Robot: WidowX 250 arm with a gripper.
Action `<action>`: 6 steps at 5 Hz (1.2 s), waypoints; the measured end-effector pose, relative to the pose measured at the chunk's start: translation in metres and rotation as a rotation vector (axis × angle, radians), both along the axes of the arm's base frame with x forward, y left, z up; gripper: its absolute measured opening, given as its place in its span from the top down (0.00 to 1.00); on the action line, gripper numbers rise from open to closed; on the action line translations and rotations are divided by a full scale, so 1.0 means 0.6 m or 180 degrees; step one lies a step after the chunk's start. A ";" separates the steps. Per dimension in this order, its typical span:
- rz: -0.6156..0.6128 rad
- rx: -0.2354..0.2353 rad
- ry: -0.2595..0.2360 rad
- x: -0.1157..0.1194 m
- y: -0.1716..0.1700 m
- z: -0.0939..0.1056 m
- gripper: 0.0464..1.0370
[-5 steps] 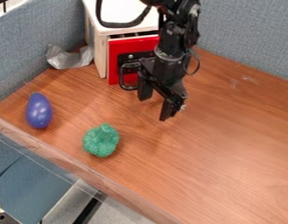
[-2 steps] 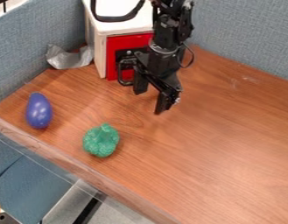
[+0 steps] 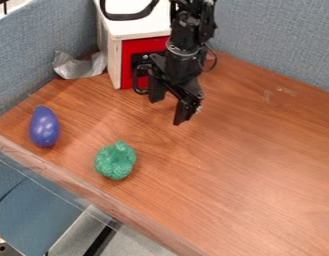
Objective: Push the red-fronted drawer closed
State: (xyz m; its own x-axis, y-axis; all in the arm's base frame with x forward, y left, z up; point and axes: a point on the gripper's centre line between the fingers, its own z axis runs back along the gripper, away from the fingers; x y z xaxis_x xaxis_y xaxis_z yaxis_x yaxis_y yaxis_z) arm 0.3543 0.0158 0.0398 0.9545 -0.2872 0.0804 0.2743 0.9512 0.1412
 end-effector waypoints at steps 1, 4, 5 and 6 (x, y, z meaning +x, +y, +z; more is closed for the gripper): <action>0.0007 -0.0025 -0.0003 0.003 -0.002 0.003 0.04; -0.0296 -0.0407 0.0211 -0.038 -0.074 0.037 0.04; -0.0460 -0.0395 0.0136 -0.056 -0.083 0.062 0.04; -0.0591 -0.0333 0.0137 -0.066 -0.090 0.077 0.04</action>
State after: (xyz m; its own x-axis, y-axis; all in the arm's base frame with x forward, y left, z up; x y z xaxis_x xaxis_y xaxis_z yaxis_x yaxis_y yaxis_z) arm 0.3147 -0.0383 0.0857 0.8892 -0.4506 0.0793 0.4498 0.8927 0.0286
